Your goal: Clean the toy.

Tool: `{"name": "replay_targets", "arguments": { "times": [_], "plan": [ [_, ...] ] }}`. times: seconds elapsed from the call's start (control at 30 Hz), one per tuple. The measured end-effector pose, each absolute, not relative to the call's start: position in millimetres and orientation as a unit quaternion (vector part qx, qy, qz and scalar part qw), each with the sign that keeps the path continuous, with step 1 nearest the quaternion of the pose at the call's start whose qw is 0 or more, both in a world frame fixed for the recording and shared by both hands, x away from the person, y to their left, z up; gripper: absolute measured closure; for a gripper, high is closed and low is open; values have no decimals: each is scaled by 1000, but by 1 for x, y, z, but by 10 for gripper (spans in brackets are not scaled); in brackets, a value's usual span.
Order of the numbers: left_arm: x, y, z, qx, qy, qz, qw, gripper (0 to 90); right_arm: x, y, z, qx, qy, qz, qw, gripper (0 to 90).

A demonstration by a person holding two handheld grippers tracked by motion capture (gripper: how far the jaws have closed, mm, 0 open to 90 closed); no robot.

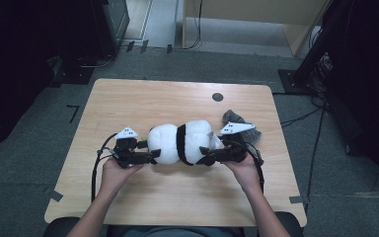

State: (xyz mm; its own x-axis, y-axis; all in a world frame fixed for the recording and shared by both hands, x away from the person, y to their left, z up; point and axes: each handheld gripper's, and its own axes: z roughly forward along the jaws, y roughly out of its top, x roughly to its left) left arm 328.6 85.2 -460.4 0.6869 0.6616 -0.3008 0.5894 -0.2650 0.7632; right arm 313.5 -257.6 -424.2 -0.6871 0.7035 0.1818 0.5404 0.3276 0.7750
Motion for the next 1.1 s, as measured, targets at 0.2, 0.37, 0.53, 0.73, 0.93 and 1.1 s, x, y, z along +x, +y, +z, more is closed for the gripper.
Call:
{"name": "replay_targets", "arguments": {
  "times": [0.2,0.37,0.53,0.73,0.93,1.1],
  "plan": [
    [332,87,-465,781,394,42,483,302,319,-262,-430,392,806,434,91,348],
    [330,86,-462,785,390,47,479,304,319,-264,-430,389,808,430,104,342],
    [330,85,-460,788,387,54,476,311,316,-270,-423,387,802,440,122,347],
    [330,85,-459,789,388,52,473,311,321,-284,-417,398,790,446,137,350],
    [331,83,-452,797,388,56,459,314,328,-292,-416,398,785,450,149,362],
    [336,85,-442,792,386,52,470,313,336,-306,-411,411,776,447,172,371]
  ]
}}
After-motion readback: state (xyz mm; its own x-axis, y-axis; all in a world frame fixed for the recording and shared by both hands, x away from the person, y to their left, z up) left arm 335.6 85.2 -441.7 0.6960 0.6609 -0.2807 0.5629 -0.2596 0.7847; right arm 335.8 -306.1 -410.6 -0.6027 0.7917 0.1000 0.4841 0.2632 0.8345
